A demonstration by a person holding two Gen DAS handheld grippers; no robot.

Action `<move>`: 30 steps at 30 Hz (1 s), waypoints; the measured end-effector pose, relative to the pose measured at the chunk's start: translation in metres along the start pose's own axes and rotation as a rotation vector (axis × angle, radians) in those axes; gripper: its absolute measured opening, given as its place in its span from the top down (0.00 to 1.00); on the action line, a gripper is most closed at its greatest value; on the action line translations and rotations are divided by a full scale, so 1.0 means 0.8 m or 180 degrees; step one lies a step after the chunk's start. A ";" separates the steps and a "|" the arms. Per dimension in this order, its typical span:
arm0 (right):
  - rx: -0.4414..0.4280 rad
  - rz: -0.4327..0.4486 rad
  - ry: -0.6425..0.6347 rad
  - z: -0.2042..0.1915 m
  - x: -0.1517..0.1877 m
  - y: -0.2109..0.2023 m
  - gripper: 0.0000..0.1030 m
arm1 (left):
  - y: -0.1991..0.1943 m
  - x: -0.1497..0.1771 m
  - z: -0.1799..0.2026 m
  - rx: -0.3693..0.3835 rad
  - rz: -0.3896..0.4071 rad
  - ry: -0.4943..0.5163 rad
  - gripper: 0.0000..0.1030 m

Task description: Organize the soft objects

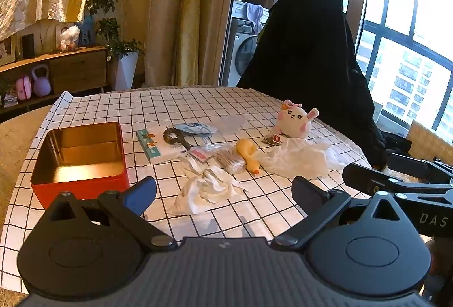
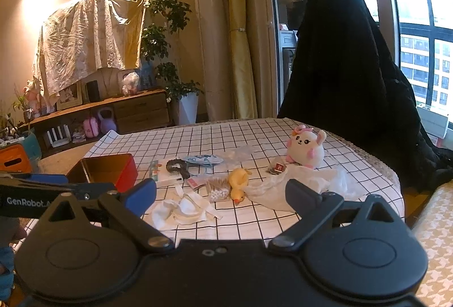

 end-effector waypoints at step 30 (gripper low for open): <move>0.0243 -0.0445 -0.0001 0.094 0.032 0.093 0.00 | 0.139 0.031 -0.005 0.0054 -0.0416 0.0187 0.01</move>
Point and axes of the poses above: each gripper's, at about its wrist camera, not at the fingertips, and y roughly the way its jaws point, z to its right, x to its underside, the point moved 10 cm from there along y, roughly the way its jaws point, and after that the axes turned 11 degrees about z, right-handed, at the moved point
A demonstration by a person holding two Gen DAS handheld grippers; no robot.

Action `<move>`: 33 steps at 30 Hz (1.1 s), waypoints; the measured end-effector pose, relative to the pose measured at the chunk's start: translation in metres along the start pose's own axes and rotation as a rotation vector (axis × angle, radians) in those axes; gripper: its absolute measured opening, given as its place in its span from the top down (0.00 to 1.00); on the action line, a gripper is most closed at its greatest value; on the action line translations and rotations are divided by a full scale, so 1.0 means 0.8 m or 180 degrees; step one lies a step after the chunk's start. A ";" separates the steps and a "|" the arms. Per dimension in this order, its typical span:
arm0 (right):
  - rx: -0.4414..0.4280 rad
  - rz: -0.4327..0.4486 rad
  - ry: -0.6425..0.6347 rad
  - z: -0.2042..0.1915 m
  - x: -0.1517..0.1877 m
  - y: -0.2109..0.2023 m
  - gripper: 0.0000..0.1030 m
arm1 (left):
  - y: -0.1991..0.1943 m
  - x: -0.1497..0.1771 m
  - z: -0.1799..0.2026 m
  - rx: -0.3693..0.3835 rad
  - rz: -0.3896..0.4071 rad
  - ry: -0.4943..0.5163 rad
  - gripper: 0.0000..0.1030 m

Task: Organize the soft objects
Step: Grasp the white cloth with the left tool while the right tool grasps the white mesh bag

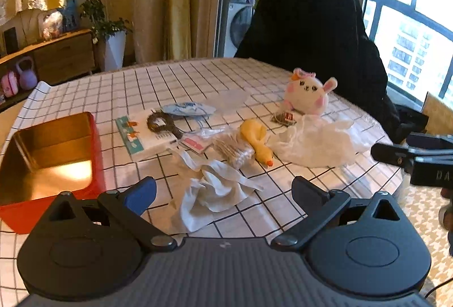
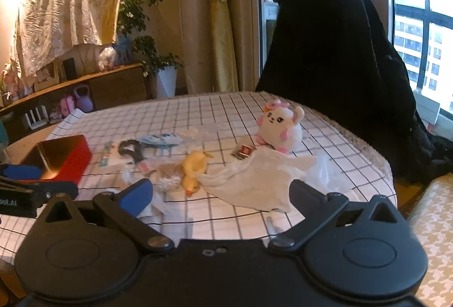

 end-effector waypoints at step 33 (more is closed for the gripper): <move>0.0148 -0.0705 -0.0282 0.067 0.078 0.202 0.07 | 0.161 0.063 -0.018 -0.0405 -0.0528 0.0032 0.16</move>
Point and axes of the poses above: each gripper's, at about its wrist camera, not at the fingertips, and y roughly the way its jaws point, z to its right, x to its underside, the point moved 10 cm from there along y, roughly the way its jaws point, and after that the axes turned 11 degrees about z, right-handed, at the moved point
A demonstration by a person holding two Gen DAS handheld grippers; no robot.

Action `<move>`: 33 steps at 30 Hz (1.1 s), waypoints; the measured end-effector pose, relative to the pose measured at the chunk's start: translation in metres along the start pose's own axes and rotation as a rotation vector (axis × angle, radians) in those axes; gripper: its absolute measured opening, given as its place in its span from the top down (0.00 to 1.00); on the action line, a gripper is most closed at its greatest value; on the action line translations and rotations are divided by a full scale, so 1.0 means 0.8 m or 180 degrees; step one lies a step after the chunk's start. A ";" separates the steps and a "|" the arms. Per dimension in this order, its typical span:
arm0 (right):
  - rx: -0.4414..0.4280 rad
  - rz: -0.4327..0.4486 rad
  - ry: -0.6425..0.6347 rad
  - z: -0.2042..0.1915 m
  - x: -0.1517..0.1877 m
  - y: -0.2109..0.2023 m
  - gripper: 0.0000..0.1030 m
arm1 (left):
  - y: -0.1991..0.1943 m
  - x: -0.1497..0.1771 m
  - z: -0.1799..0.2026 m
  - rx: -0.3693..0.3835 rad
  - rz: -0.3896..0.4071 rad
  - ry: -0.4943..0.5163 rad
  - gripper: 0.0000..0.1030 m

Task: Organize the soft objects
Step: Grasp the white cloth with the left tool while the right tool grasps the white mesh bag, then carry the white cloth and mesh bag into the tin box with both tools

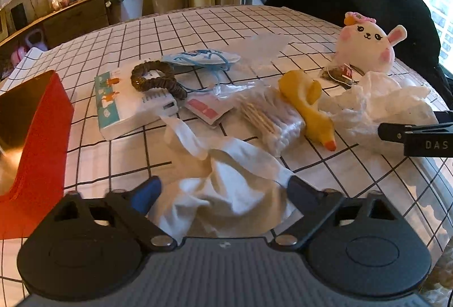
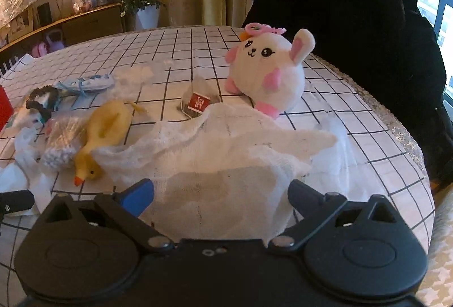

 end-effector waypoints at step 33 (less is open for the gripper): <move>-0.0430 0.0492 -0.0233 -0.029 -0.062 -0.131 0.98 | -0.068 -0.028 -0.050 0.0008 0.0188 -0.0115 0.84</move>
Point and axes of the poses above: each gripper's, at about its wrist camera, not at the fingertips, and y roughly the way its jaws point, z to its right, x to its underside, the point moved 10 cm from there along y, roughly the way its jaws point, and after that the axes turned 11 degrees about z, right-handed, at the moved point
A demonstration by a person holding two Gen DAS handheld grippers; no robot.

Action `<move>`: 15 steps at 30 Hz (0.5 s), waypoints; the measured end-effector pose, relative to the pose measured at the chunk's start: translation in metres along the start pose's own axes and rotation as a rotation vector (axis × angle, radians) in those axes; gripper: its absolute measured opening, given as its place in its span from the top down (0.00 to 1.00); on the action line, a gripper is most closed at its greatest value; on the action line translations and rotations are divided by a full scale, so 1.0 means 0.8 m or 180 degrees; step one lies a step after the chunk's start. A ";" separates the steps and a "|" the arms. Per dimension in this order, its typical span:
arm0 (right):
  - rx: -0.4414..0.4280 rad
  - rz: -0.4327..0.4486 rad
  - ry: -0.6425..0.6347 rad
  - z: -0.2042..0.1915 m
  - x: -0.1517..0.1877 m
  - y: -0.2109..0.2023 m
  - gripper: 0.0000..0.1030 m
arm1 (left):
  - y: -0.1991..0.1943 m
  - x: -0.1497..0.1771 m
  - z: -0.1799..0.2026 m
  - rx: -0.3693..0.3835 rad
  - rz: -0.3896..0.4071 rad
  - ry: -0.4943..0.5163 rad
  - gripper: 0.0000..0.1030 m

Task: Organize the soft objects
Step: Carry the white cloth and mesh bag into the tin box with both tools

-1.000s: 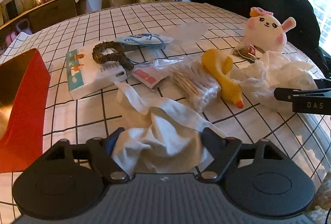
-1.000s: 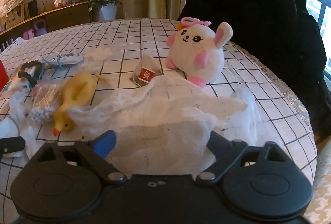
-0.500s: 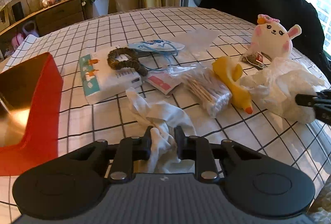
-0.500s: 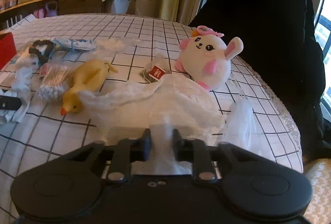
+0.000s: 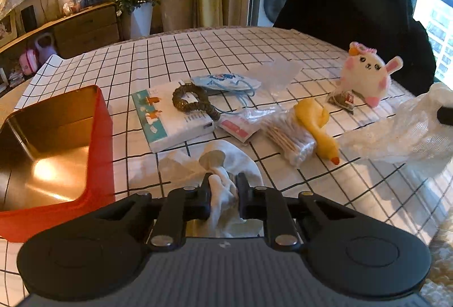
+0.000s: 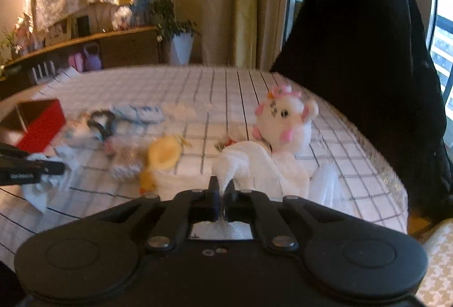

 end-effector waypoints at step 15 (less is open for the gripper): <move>-0.0644 0.0417 0.0214 -0.071 -0.091 -0.070 0.98 | -0.085 -0.051 -0.051 0.0048 0.0216 -0.0021 0.84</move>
Point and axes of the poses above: each gripper's, at about its wrist camera, not at the fingertips, and y roughly the way its jaws point, z to its right, x to its underside, the point moved 10 cm from there along y, roughly the way its jaws point, and after that the axes turned 11 degrees about z, right-handed, at the moved point
